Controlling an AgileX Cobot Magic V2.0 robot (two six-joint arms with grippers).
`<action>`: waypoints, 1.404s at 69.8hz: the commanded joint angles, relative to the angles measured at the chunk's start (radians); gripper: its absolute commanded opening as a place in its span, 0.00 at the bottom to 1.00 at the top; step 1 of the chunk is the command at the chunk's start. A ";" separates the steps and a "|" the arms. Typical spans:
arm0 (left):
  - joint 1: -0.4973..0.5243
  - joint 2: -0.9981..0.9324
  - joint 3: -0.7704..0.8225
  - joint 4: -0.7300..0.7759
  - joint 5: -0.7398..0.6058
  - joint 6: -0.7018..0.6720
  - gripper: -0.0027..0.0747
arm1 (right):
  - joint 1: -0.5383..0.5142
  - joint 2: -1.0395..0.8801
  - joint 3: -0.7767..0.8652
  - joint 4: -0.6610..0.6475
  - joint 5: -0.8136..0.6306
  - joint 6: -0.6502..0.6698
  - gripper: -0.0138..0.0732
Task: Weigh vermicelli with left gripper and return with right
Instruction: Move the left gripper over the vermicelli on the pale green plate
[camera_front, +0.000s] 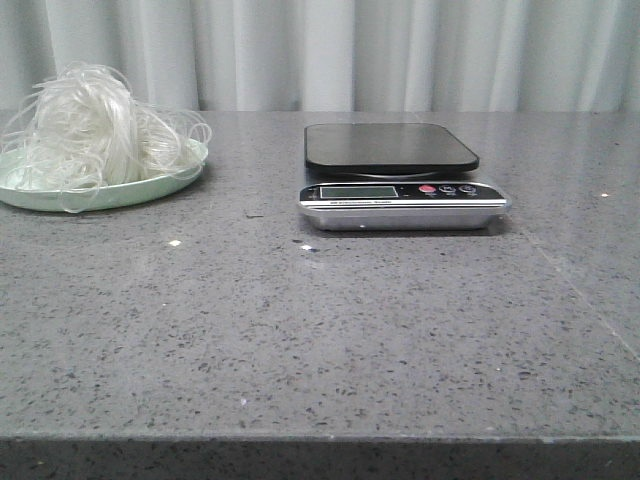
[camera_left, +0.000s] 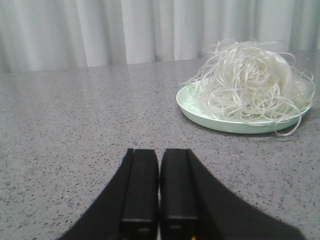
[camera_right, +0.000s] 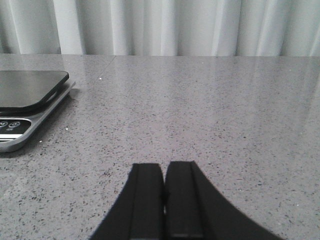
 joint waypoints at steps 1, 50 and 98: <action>0.001 -0.020 0.005 -0.008 -0.083 -0.009 0.21 | -0.003 -0.016 -0.008 0.000 -0.083 -0.006 0.33; 0.001 -0.020 0.005 -0.008 -0.101 -0.009 0.21 | -0.003 -0.016 -0.008 0.000 -0.083 -0.006 0.33; 0.001 0.067 -0.351 -0.008 -0.298 -0.009 0.21 | -0.003 -0.016 -0.008 0.000 -0.122 -0.006 0.33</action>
